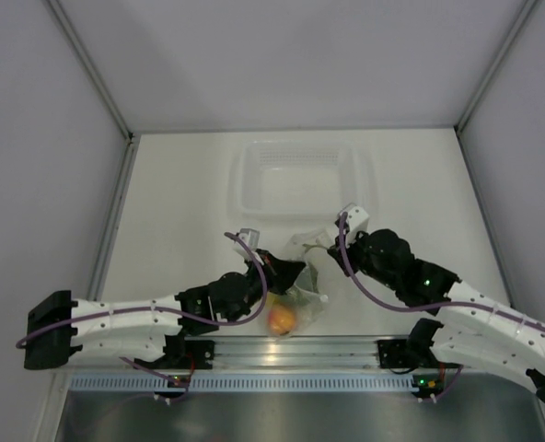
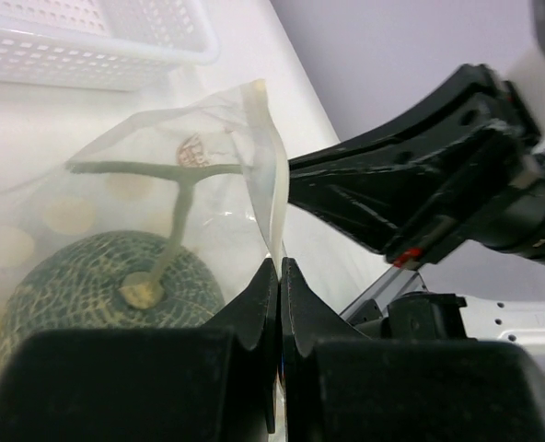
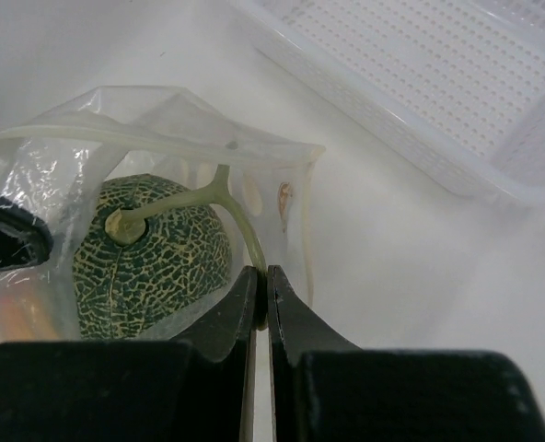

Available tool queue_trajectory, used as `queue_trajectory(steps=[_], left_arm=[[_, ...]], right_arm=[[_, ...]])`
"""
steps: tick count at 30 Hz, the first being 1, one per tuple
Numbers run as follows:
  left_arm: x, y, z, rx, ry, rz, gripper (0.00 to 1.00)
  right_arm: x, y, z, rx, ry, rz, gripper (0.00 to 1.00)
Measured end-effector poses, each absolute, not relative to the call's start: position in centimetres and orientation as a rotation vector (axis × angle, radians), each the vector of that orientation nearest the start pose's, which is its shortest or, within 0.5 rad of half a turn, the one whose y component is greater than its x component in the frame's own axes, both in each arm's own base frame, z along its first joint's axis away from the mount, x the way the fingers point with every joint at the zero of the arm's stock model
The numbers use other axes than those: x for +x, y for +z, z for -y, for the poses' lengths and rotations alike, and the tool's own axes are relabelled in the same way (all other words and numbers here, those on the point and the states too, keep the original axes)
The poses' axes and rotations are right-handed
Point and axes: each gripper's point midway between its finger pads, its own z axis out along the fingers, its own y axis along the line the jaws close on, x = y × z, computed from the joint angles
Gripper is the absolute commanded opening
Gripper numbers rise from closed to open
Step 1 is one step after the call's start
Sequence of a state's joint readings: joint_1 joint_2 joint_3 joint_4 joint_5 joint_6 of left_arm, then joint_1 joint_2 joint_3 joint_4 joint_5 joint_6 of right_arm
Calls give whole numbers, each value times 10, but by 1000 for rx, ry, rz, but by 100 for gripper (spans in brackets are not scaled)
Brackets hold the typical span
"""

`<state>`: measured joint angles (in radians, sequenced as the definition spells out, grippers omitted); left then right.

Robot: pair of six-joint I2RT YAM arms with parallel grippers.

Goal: Open the zip-top bag and remove the fake food

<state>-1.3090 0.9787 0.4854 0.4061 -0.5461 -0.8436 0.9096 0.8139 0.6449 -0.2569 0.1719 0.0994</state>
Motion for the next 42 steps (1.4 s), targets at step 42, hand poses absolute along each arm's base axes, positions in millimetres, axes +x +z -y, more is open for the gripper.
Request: queue_trajectory(steps=[42], left_arm=[[165, 201, 290, -164, -1062, -1792, 0]], right_arm=[[188, 290, -233, -763, 625, -1741, 26]])
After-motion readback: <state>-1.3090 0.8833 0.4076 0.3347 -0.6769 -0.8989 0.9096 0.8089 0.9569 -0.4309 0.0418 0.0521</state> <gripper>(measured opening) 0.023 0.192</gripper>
